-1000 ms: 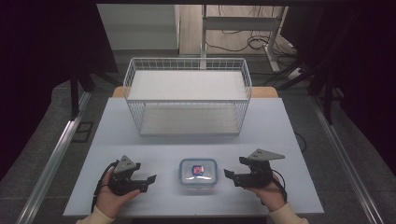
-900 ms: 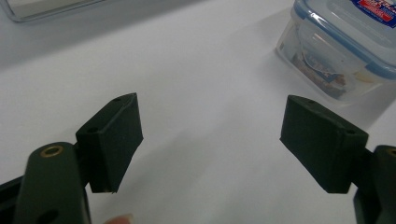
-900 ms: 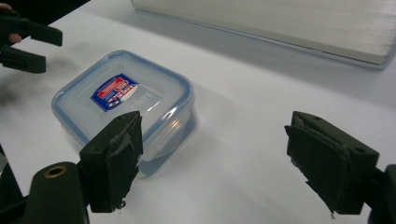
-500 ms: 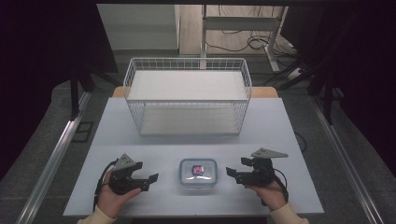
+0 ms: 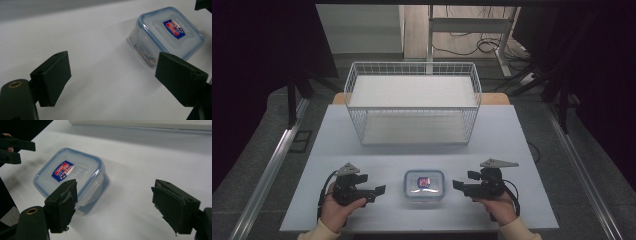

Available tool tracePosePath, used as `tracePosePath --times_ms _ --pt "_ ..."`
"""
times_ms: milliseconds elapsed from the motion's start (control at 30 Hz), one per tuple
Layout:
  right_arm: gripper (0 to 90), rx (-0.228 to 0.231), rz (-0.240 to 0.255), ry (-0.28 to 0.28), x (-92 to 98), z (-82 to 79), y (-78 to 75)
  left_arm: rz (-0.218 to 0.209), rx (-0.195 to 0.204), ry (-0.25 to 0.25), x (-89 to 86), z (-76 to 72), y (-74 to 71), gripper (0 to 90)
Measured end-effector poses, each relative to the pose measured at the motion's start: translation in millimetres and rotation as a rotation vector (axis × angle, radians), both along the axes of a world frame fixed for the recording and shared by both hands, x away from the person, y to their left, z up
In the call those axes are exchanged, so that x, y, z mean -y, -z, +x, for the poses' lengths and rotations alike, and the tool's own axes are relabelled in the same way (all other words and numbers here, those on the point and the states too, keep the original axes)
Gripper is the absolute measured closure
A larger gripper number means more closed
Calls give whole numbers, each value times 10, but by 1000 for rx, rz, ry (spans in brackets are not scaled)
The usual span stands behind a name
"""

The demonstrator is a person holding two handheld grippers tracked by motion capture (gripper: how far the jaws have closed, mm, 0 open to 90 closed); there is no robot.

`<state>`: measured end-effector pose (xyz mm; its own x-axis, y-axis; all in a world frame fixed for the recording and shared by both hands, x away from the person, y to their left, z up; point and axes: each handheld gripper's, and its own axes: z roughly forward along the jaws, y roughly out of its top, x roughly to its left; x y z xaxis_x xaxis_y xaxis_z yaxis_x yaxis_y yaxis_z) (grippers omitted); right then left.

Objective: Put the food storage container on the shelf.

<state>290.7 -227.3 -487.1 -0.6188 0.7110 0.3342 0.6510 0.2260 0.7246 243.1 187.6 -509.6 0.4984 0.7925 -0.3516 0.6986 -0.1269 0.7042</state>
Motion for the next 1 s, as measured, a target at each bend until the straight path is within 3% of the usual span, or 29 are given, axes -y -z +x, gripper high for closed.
tracePosePath --times_ms 100,267,500,800,1000 --pt "190 -17 9 -7 -17 6 14 -7 -10 -2 9 9 -2 120" --pt "176 -42 34 -14 -41 21 31 -75 -55 11 45 66 7 118" --pt "159 -95 64 -37 -80 25 54 -101 -73 20 90 83 4 112" --pt "156 -144 105 -37 -153 50 75 -159 -96 93 329 195 -49 135" --pt "157 -173 93 -58 -292 76 126 -222 -157 86 428 326 -33 146"
